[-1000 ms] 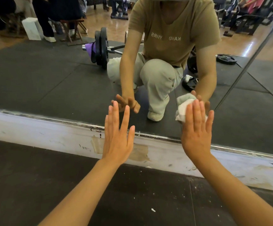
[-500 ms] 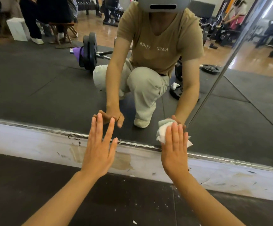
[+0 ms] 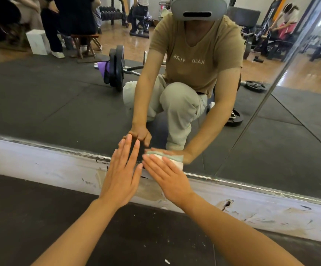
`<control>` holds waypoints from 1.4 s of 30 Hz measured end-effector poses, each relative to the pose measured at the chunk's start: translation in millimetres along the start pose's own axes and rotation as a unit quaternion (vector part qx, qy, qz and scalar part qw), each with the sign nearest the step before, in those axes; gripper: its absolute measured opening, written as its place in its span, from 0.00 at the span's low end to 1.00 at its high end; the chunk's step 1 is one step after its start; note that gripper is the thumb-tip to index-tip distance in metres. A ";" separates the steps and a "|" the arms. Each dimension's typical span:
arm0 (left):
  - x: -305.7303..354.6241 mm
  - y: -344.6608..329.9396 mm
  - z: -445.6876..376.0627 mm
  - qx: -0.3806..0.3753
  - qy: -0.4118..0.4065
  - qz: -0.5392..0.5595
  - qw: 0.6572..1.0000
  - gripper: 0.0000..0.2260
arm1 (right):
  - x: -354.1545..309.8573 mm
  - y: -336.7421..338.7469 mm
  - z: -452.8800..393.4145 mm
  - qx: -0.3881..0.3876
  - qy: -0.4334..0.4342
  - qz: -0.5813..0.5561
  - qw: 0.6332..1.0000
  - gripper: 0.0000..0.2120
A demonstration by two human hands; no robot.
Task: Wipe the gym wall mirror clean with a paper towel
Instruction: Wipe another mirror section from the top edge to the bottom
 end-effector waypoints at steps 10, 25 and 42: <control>-9.5 25.6 10.1 -0.053 0.022 0.065 0.996 0.29 | 6.2 43.6 -13.0 -0.029 0.005 -0.121 0.992 0.26; -71.7 158.6 55.2 -0.130 0.133 0.102 0.977 0.29 | -31.3 123.3 -121.9 -0.046 -0.013 -0.267 0.962 0.25; -85.3 536.8 6.1 -0.165 0.177 -0.148 0.959 0.26 | -24.5 398.6 -376.5 -0.079 0.125 -0.356 0.923 0.25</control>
Point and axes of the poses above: each hand's wrist, its own z-axis away from the middle knuckle, its own y-axis out of the back of the hand, x = y × z, the point moved 5 cm from there along -z, towards the middle knuckle, and after that the axes turned 14 degrees about -z, right-handed, at the moved point
